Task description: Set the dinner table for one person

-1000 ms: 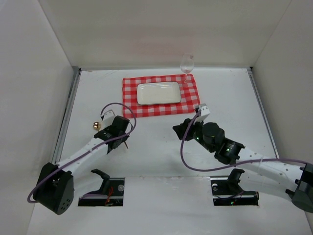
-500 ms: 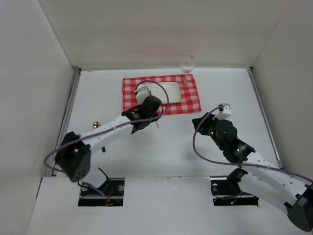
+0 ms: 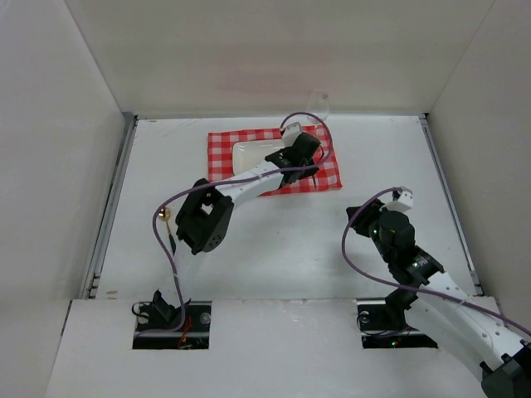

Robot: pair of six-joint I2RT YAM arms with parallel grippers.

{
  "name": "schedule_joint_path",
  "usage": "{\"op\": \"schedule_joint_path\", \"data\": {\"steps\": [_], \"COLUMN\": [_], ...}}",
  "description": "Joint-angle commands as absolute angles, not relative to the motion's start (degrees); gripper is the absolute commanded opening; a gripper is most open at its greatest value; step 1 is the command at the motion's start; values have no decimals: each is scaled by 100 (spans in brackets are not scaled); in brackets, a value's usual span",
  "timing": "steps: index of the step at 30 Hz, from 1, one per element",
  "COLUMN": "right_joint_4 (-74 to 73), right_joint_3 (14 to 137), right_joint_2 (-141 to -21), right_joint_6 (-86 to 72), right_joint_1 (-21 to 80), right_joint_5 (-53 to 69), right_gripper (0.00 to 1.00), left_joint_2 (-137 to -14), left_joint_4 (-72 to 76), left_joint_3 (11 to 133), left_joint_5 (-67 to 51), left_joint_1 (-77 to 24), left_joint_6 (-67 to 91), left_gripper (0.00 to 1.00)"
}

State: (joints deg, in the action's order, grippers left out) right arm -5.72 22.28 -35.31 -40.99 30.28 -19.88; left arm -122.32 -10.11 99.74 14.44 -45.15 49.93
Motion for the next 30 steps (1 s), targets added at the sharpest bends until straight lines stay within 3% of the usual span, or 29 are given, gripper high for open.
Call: {"op": "schedule_joint_path", "data": {"steps": [1, 17, 30], "right_joint_4": [-501, -413, -396], "right_joint_3": [2197, 2171, 2171], "right_joint_2": [-3472, -3401, -3349], "right_joint_6": [-4192, -4157, -4157], "right_joint_1": [3001, 3019, 3036], "right_joint_5": [-2092, -2074, -2065], "right_gripper": [36, 38, 39], "left_joint_2": [-12497, -13877, -14388], "left_joint_4": [-1133, -1880, -2022], "left_joint_3": [10852, 12638, 12999], "left_joint_5": [1169, 1134, 1037], "left_joint_1": [-4434, -4188, -4100], "left_joint_6": [5054, 4659, 4324], "left_gripper": [0, 0, 0]}}
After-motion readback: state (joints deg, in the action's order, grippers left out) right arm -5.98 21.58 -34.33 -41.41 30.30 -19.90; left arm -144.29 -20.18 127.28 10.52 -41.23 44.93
